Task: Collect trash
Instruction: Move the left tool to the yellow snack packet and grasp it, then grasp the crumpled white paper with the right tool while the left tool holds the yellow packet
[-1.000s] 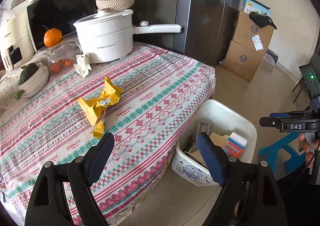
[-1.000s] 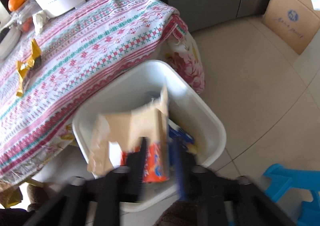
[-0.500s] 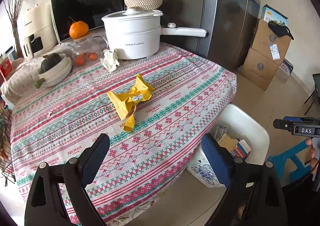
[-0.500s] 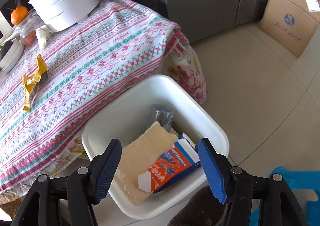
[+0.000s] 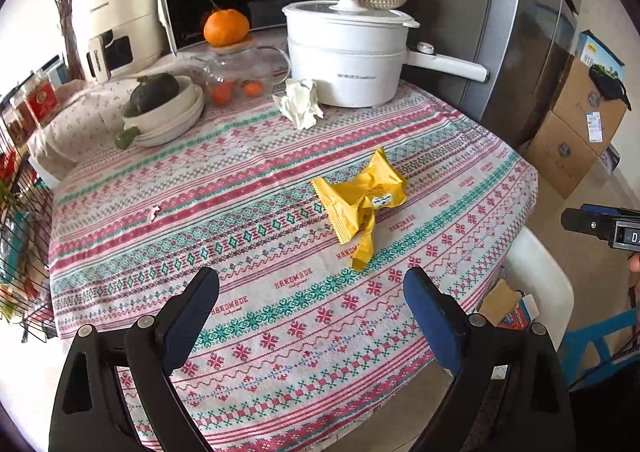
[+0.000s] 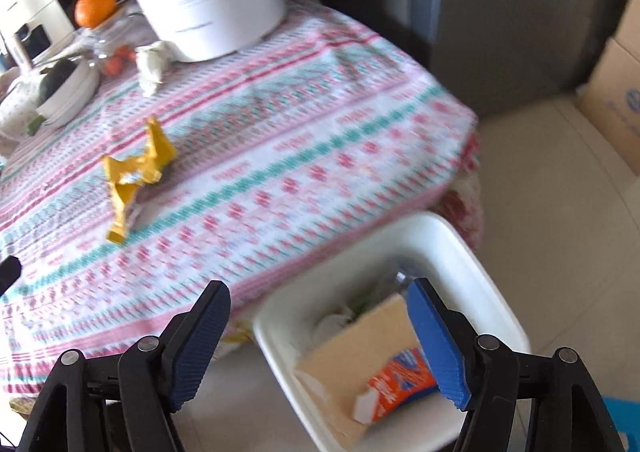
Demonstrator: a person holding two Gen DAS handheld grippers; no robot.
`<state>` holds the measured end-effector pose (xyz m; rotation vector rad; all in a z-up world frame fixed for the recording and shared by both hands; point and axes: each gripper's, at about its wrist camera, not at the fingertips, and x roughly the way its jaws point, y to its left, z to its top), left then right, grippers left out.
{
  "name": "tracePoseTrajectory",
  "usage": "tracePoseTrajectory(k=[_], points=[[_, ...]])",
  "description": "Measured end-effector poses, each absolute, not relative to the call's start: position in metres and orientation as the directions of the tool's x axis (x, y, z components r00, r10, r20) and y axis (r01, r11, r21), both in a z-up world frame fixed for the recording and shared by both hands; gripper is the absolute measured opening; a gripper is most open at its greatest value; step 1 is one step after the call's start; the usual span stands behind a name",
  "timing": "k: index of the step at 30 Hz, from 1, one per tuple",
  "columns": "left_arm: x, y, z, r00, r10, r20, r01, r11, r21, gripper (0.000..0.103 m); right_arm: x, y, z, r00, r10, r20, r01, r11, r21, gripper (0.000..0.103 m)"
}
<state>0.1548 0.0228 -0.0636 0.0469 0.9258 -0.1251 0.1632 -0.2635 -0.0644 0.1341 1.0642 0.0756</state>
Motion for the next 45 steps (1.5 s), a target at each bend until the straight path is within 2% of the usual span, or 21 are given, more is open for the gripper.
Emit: tracePoseTrajectory(k=[5,9,11,17,20,22,24,25,26,28,29,45], points=[[0.184,0.03,-0.087,0.539,-0.183,-0.822,0.115,0.983,-0.143,0.095,0.195,-0.236,-0.071,0.498,0.199,-0.844,-0.037,0.977,0.209,0.081],[0.216,0.026,-0.104,0.506,-0.251,-0.825,0.088,0.967,-0.24,0.094,0.211,-0.228,-0.093,0.417,0.197,-0.888,-0.021,0.978,0.207,0.082],[0.232,0.024,-0.111,0.502,-0.281,-0.818,0.068,0.956,-0.287,0.092,0.217,-0.23,-0.091,0.422,0.218,-0.88,-0.013,0.972,0.235,0.082],[0.271,0.014,-0.137,0.485,-0.294,-0.824,-0.005,0.941,-0.339,0.075,0.229,-0.245,-0.084,0.443,0.233,-0.866,0.035,0.961,0.276,0.082],[0.28,0.009,-0.148,0.474,-0.296,-0.829,-0.034,0.935,-0.353,0.058,0.232,-0.256,-0.089,0.433,0.233,-0.871,0.069,0.955,0.29,0.082],[0.283,0.003,-0.153,0.465,-0.298,-0.834,-0.033,0.935,-0.353,0.04,0.233,-0.263,-0.093,0.429,0.223,-0.875,0.093,0.953,0.289,0.082],[0.283,-0.003,-0.153,0.473,-0.274,-0.837,-0.023,0.946,-0.323,0.039,0.233,-0.269,-0.095,0.426,0.216,-0.879,0.113,0.951,0.288,0.082],[0.282,-0.006,-0.151,0.478,-0.265,-0.838,-0.01,0.952,-0.306,0.03,0.232,-0.272,-0.095,0.426,0.216,-0.879,0.12,0.949,0.291,0.082],[0.282,-0.009,-0.15,0.481,-0.259,-0.837,0.005,0.956,-0.293,0.015,0.231,-0.274,-0.095,0.427,0.217,-0.878,0.125,0.947,0.295,0.082],[0.279,-0.011,-0.146,0.483,-0.246,-0.841,0.015,0.962,-0.273,0.01,0.229,-0.276,-0.095,0.428,0.216,-0.877,0.126,0.947,0.295,0.082],[0.277,-0.01,-0.143,0.487,-0.24,-0.84,0.018,0.964,-0.265,0.0,0.228,-0.276,-0.095,0.429,0.214,-0.878,0.125,0.948,0.292,0.082],[0.211,0.084,-0.055,0.642,-0.125,-0.756,-0.02,0.984,-0.18,0.0,0.22,-0.236,-0.094,0.473,0.229,-0.851,0.058,0.956,0.289,0.082]])
